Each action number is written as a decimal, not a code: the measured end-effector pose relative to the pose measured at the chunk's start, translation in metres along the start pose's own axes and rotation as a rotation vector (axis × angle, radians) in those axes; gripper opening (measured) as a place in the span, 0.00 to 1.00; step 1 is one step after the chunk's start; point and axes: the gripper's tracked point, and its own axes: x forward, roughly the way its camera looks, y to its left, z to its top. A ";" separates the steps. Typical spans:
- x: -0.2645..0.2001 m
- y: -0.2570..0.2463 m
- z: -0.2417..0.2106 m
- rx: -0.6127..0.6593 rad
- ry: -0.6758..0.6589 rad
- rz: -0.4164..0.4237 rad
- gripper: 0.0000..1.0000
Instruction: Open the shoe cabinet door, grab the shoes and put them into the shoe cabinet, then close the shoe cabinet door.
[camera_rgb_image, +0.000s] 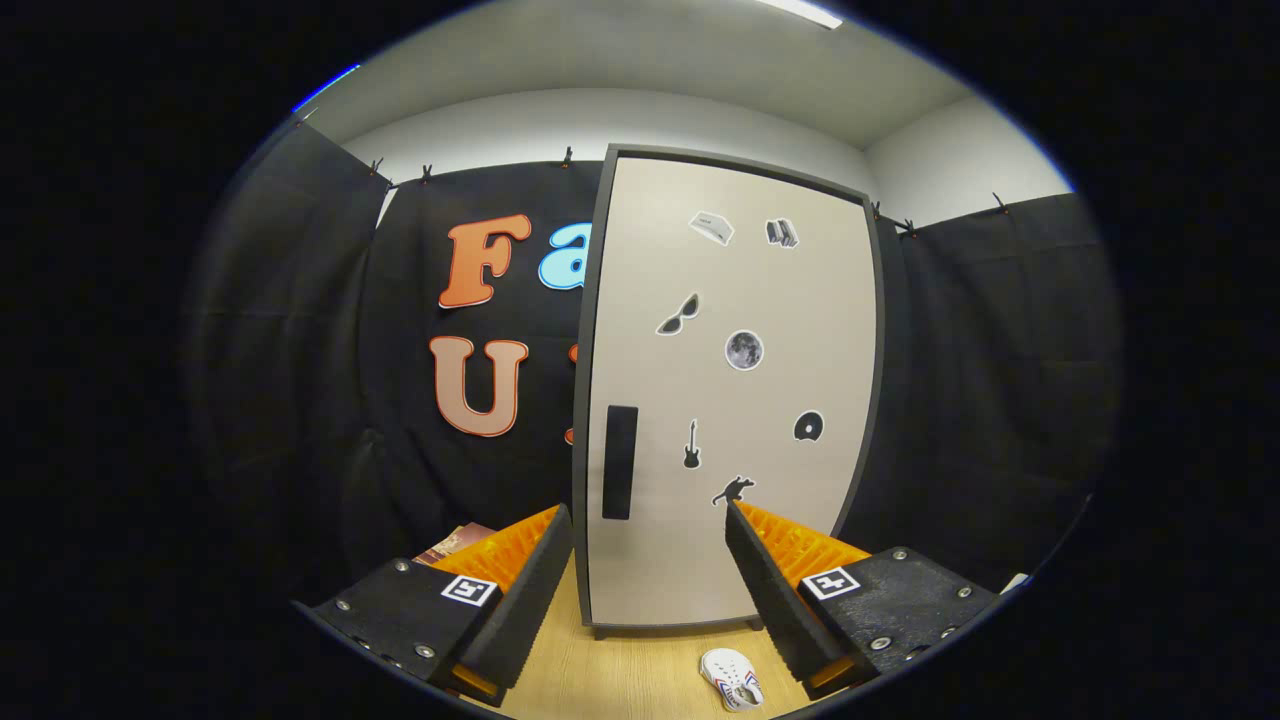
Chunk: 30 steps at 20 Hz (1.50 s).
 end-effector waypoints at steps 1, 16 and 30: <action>0.010 0.002 -0.004 0.000 0.010 0.001 0.95; 0.145 0.041 -0.040 0.032 0.091 0.019 0.94; 0.158 0.031 -0.046 0.051 0.063 0.002 0.31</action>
